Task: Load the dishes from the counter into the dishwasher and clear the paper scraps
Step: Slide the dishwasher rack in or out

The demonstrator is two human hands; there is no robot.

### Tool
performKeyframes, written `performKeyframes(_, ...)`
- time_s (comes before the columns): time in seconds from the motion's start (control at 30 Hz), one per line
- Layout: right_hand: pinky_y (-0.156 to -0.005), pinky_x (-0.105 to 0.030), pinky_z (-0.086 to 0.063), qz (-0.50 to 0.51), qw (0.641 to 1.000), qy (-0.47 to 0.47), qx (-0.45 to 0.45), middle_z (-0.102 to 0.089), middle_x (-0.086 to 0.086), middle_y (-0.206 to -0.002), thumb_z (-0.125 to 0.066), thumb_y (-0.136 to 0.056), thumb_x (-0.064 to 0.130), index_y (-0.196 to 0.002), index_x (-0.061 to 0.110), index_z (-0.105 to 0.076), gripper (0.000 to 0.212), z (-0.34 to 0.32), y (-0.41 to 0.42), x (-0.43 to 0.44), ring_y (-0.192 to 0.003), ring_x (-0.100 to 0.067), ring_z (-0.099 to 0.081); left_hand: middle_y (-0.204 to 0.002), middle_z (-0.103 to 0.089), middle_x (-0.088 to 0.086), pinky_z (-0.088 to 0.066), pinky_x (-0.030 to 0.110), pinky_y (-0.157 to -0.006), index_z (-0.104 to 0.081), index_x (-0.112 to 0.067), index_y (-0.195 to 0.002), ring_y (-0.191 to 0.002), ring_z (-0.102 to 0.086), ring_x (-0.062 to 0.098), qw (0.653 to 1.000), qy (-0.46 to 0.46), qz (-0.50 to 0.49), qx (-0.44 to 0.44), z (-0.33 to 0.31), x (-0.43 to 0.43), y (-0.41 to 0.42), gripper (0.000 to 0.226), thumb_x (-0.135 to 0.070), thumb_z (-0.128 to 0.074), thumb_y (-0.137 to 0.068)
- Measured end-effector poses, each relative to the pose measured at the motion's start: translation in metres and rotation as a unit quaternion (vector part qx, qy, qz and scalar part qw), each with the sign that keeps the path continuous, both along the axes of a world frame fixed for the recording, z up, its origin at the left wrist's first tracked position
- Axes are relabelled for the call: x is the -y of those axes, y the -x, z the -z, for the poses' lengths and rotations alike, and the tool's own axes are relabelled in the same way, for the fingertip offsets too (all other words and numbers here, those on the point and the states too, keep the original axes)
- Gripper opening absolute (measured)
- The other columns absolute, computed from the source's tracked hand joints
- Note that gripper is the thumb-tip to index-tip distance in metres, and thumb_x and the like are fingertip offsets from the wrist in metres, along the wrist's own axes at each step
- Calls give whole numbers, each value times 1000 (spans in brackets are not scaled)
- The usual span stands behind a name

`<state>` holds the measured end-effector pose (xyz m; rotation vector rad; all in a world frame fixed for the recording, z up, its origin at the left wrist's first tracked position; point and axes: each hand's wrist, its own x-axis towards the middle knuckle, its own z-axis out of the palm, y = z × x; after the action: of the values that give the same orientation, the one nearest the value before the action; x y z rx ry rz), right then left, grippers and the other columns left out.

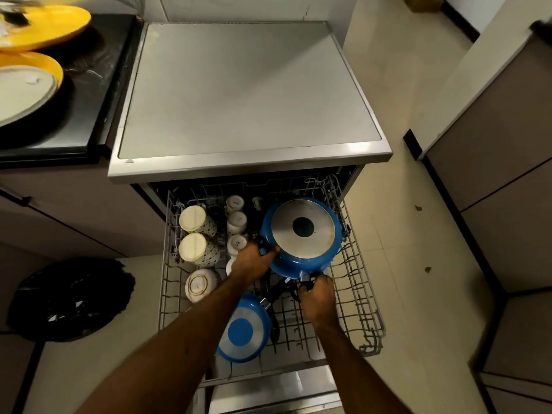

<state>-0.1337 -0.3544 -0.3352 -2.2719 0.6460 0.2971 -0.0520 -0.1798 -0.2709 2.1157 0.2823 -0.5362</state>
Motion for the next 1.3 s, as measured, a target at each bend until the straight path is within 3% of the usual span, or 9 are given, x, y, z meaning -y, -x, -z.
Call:
performKeyframes(0.13, -93, -27, -52, -30, 999, 41, 6, -49, -4, -133, -68, -97, 22, -134, 13, -55, 41, -16, 18, 4, -117, -16, -56, -100, -69, 0, -51, 30, -74, -63, -17, -110, -91, -67, 18, 997, -67, 26, -25, -3, 2, 30, 34, -48, -63, -97)
performKeyframes(0.23, -91, -22, -48, -78, 995, 49, 33, -52, 2, -123, -65, -98, 23, -124, 19, -59, 26, -29, 43, 6, -109, -9, -54, -83, -72, -1, -51, 16, -55, -65, -16, -103, -64, -68, 6, 997, -36, 39, -51, -7, 0, 65, 20, -36, -62, -100)
performKeyframes(0.3, -87, -24, -52, -147, 989, 28, 13, -54, 8, -112, -62, -99, 26, -110, 27, -62, 11, -32, 61, 9, -101, -7, -57, -76, -71, -3, -51, 16, -56, -67, -17, -101, -59, -67, 3, 994, -38, 86, -61, -5, -3, 90, 17, -34, -62, -100)
performKeyframes(0.4, -74, -17, -45, -259, 965, 15, -24, -56, 10, -103, -61, -100, 25, -102, 28, -64, 4, -44, 90, 13, -90, -3, -56, -88, -72, -3, -56, 30, -76, -68, -25, -97, -78, -68, 8, 968, -131, 211, -42, -2, -6, 129, 16, -39, -61, -99)
performKeyframes(0.5, -76, -17, -43, -320, 946, 38, -23, -57, 10, -106, -62, -100, 27, -106, 27, -65, 7, -49, 117, 16, -94, -3, -54, -108, -73, 5, -53, 35, -88, -71, -16, -109, -101, -66, 20, 936, -210, 282, -30, -1, -8, 164, 25, -36, -59, -100)
performKeyframes(0.57, -83, -22, -48, -340, 939, 54, -11, -56, 10, -108, -61, -101, 28, -107, 28, -65, 8, -49, 131, 17, -98, -5, -54, -111, -71, 3, -55, 34, -88, -70, -16, -113, -101, -66, 18, 928, -221, 297, -48, 2, -10, 185, 27, -36, -57, -102)
performKeyframes(0.77, -96, -30, -49, -382, 913, 136, 34, -60, 5, -117, -58, -102, 25, -115, 24, -66, 15, -53, 147, 13, -110, -12, -53, -112, -70, -4, -54, 32, -91, -72, -21, -114, -101, -63, 11, 928, -230, 292, 14, 8, -17, 208, 24, -37, -59, -101)
performKeyframes(0.93, -96, -30, -51, -411, 890, 191, 47, -63, -1, -122, -58, -102, 19, -122, 20, -62, 21, -50, 151, 5, -111, -16, -57, -114, -70, -4, -56, 31, -90, -69, -23, -116, -105, -66, 13, 902, -265, 338, 27, 12, -23, 212, 18, -22, -60, -100)
performKeyframes(1.3, -91, -31, -49, -450, 852, 259, 66, -61, -6, -125, -59, -98, 11, -128, 15, -58, 30, -52, 118, 4, -110, -20, -58, -111, -71, -3, -58, 37, -90, -67, -27, -119, -106, -69, 16, 876, -293, 371, 98, 17, -33, 177, 20, -31, -59, -101)
